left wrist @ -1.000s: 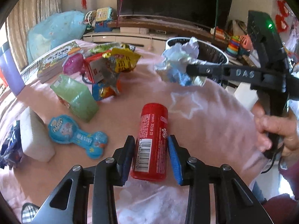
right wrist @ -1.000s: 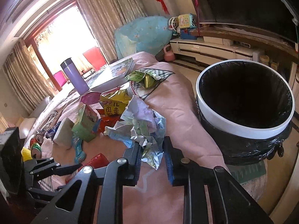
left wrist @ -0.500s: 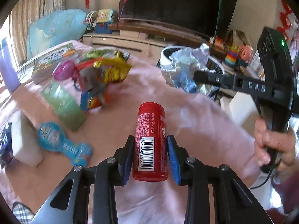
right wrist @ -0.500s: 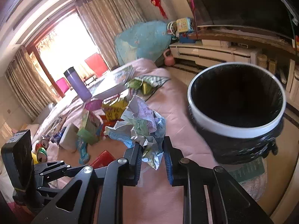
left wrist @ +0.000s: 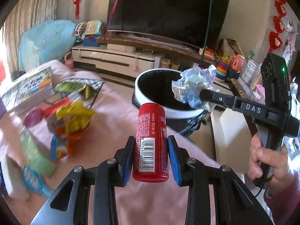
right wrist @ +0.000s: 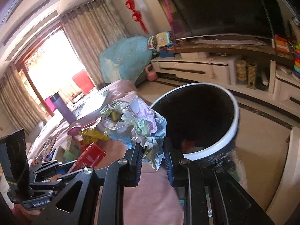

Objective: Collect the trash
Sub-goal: 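Move both items over the bin and release them from both tools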

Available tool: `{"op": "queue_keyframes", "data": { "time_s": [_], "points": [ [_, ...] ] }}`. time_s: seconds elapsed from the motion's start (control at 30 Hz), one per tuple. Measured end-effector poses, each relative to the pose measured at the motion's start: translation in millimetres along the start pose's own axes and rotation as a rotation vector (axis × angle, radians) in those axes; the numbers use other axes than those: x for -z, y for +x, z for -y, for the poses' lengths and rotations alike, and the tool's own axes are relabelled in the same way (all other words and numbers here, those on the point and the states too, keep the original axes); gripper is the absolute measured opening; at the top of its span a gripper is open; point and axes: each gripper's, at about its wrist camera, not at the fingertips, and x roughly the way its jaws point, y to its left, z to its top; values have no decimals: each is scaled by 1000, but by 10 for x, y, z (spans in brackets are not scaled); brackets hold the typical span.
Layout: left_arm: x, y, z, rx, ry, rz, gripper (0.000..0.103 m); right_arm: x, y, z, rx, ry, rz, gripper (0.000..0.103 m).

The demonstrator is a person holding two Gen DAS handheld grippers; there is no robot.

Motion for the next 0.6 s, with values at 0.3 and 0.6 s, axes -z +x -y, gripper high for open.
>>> {"op": "queue_keyframes", "data": {
  "time_s": [0.3,0.6],
  "points": [
    [-327,442,22,15,-11,-4,33,-163,-4,320,47,19,12,22],
    [-578,790,155,23,-16,-4,33,-285,107,538,67,32,-2,22]
  ]
}}
